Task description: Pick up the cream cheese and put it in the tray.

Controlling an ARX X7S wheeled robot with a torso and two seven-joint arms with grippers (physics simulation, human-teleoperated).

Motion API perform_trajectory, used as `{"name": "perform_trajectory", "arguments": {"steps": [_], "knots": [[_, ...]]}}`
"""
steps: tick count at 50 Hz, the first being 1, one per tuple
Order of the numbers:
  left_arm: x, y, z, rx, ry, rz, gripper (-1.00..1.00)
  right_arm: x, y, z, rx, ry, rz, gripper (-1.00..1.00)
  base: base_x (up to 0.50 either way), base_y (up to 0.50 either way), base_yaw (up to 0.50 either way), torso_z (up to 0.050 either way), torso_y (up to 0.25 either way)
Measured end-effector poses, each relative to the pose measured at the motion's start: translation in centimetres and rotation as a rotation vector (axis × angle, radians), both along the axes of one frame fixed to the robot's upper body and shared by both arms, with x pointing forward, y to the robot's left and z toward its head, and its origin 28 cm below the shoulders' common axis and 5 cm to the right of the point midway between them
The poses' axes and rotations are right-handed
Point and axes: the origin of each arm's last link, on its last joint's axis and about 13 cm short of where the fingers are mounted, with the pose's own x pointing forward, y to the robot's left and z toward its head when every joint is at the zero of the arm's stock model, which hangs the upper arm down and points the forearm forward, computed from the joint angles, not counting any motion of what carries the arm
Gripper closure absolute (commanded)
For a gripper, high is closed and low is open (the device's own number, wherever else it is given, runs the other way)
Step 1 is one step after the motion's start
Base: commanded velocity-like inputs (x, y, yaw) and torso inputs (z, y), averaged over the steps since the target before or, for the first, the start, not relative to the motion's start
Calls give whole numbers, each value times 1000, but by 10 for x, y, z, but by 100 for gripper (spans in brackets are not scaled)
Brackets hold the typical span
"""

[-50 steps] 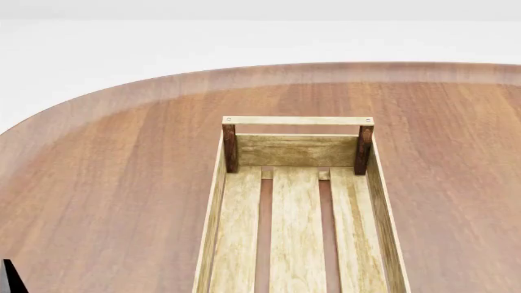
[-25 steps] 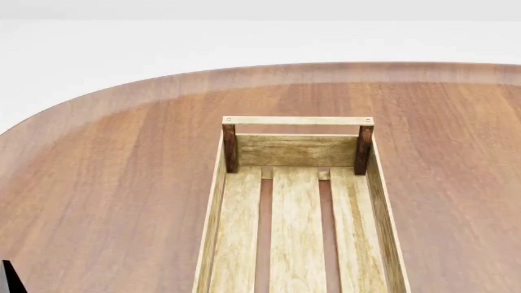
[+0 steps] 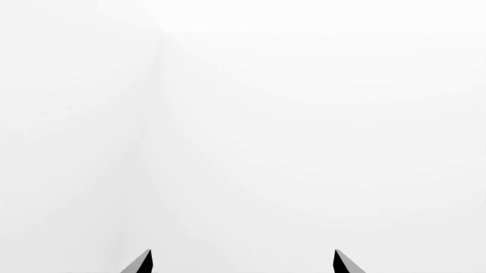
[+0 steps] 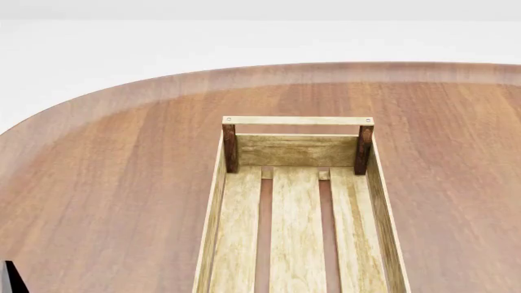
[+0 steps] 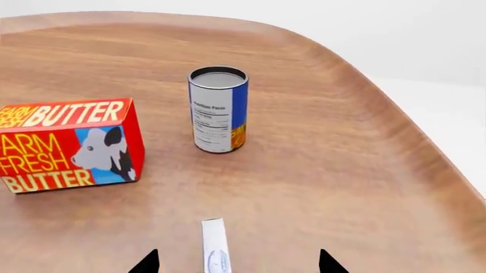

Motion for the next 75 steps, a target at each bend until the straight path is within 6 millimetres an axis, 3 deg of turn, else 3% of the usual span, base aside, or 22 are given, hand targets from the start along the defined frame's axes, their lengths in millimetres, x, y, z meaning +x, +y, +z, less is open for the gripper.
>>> {"name": "perform_trajectory", "arguments": {"steps": [75], "knots": [[1, 0, 1, 5, 37, 7, -100, 9, -16, -30, 122, 52, 31, -100, 0, 0, 0, 0, 0]]}}
